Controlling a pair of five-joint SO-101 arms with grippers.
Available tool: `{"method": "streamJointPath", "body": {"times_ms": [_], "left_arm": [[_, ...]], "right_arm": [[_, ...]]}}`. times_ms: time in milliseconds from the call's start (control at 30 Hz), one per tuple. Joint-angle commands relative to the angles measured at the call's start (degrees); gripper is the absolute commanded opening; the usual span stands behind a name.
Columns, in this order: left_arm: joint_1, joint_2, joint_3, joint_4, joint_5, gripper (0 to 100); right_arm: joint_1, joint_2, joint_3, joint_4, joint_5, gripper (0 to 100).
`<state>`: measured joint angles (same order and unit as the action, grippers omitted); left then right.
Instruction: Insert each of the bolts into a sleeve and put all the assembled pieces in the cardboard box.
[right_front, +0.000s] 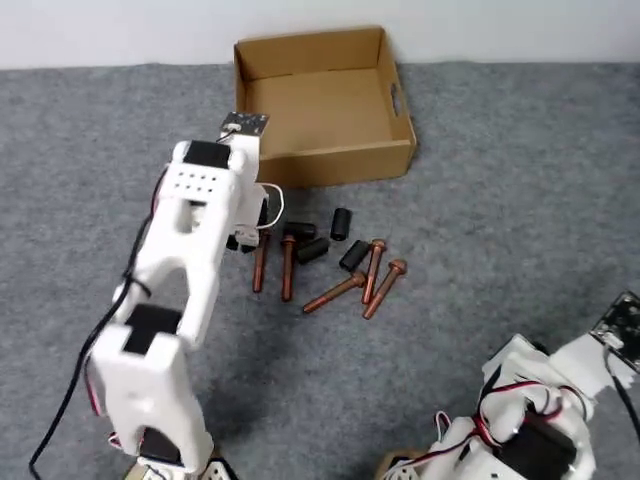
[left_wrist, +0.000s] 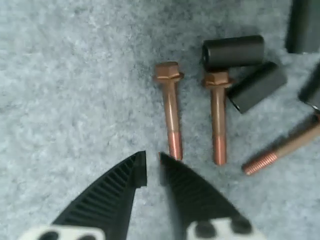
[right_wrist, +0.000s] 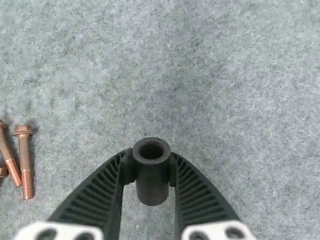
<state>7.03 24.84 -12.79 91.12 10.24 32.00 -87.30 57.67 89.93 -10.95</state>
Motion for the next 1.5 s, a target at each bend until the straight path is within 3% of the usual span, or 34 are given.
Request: {"method": "streamJointPath", "body": {"times_ms": [0,433,700,833,1033,1200,1333,1467], "left_arm": [[0.2,5.5,-10.0,3.4,1.3,13],[0.5,23.2,-27.0,4.5,1.8,13],[0.6,29.6,-28.4,4.0,1.8,0],[0.5,29.7,-28.4,5.3,4.3,0],[1.6,20.1,-29.8,9.4,6.2,0],[3.7,5.5,-19.7,9.3,5.0,0],[6.5,-7.2,-7.3,8.4,3.9,0],[7.2,-21.5,5.7,2.0,4.0,0]], "right_arm": [[0.6,0.0,-0.3,-1.1,-0.4,0.9],[0.6,0.0,-0.2,-1.1,-0.4,0.9],[0.6,0.0,0.4,-1.5,-0.4,0.9],[0.6,0.0,0.4,-1.5,-0.4,0.9],[0.1,0.0,0.4,-1.5,-0.3,0.9],[-0.6,0.0,0.4,-1.5,-0.2,0.9],[-6.0,0.0,0.4,-1.5,-0.2,0.9],[-16.0,0.0,0.4,-1.5,-0.2,0.8]]}}
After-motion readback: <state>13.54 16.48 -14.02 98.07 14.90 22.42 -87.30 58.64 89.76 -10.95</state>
